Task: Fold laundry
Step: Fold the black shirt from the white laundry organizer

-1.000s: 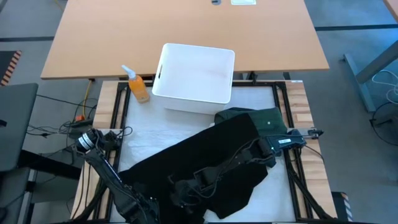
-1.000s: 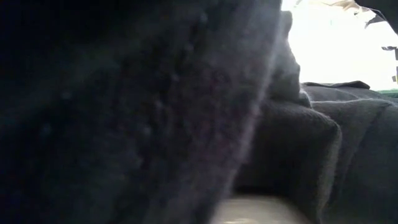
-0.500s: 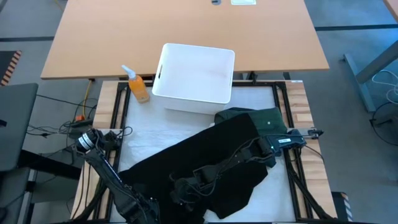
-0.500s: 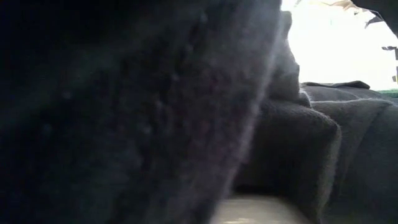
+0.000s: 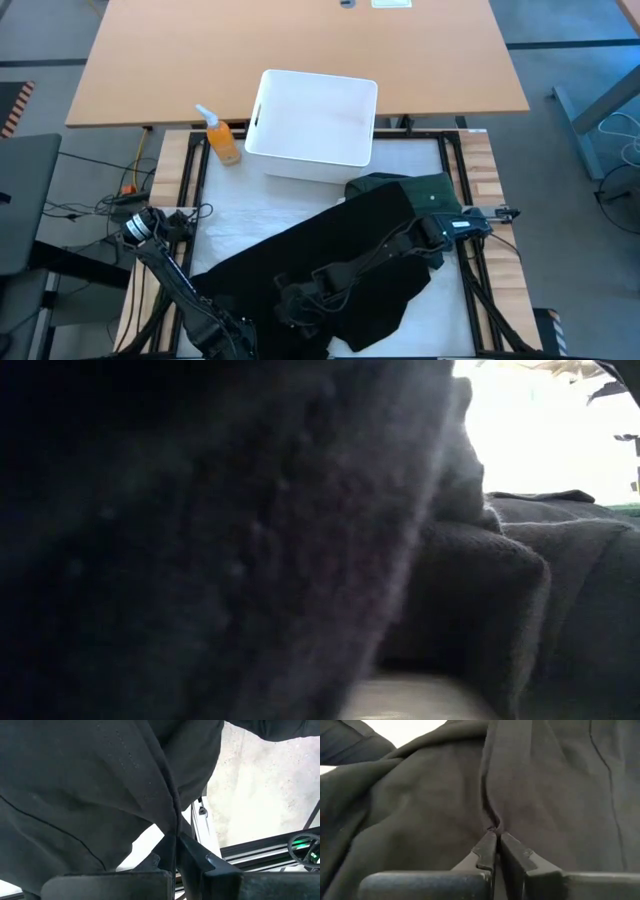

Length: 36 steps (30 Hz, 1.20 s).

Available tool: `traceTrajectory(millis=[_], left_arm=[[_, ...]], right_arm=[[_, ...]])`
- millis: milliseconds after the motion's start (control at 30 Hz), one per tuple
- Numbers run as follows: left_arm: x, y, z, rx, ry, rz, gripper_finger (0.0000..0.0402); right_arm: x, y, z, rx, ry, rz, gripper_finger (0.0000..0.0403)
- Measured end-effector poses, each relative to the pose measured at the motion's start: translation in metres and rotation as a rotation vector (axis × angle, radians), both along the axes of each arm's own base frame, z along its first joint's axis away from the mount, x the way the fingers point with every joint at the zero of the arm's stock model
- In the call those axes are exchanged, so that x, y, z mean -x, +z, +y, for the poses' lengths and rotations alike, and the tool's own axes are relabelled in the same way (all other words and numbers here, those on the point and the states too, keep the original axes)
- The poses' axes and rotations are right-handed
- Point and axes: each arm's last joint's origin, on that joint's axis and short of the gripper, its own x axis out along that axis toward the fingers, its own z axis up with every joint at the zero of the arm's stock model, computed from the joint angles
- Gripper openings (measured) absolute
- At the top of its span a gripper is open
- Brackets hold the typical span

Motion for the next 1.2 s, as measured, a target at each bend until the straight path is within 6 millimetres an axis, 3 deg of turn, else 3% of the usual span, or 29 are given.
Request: traceTrajectory(millis=[167, 367, 867, 1100, 1200], left_arm=[[0.0, 0.0, 0.0, -0.003, 0.0, -0.004, 0.0], [0.0, -0.001, 0.003, -0.058, 0.002, -0.031, 0.0], [0.018, 0.001, 0.028, -0.429, 0.008, 0.033, 0.0], [0.027, -0.03, 0.049, -0.543, -0.013, 0.152, 0.0], [0.032, -0.039, 0.058, -0.606, -0.008, 0.199, 0.0]], right_arm=[[0.01, 0.019, -0.001, 0.017, 0.004, 0.043, 0.0037], [0.009, 0.027, -0.007, 0.02, -0.043, 0.04, 0.0026], [-0.013, 0.027, -0.072, 0.055, -0.378, 0.016, 0.0023], [-0.022, 0.032, -0.094, 0.062, -0.445, -0.051, 0.0022], [-0.024, 0.025, -0.098, 0.057, -0.437, -0.032, 0.0022]])
